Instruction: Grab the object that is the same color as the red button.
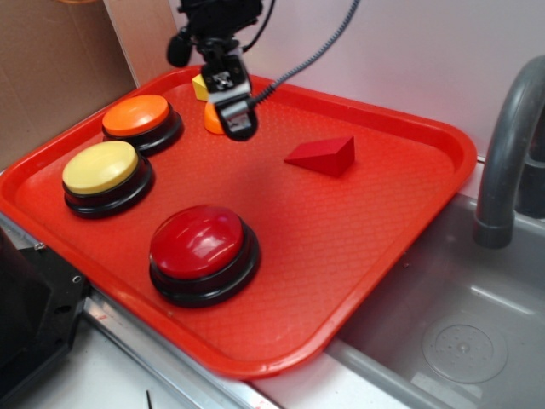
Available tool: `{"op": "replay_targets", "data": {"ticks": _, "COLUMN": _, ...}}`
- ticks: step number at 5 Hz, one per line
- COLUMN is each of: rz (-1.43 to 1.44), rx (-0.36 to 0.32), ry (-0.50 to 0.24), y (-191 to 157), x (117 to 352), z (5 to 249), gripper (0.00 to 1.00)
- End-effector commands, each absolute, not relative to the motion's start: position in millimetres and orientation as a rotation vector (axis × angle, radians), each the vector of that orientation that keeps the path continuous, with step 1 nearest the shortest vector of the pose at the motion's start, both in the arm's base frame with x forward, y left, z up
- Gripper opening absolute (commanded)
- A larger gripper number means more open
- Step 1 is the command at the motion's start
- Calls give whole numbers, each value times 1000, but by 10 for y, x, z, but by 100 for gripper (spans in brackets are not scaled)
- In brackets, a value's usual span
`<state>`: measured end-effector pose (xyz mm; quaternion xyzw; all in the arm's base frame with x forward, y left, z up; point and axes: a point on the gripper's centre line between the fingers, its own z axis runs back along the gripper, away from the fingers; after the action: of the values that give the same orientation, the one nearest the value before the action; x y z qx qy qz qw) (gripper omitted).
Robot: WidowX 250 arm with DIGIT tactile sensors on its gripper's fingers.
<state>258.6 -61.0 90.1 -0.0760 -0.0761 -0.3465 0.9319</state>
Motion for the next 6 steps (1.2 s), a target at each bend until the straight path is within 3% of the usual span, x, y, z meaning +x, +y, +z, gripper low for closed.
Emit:
{"op": "replay_targets", "data": {"ticks": 1, "rz": -911, "rx": -127, "ry": -416, "y": -687, "x": 2743, "z": 909, "gripper": 100}}
{"op": "replay_targets", "data": {"ticks": 3, "rz": -957, "rx": -101, "ry": -386, "y": -852, "x": 3117, "z": 684, "gripper": 100}}
{"op": "replay_targets", "data": {"ticks": 6, "rz": -1043, "rx": -56, "ry": -345, "y": -1046, "x": 3233, "z": 480, "gripper": 100}}
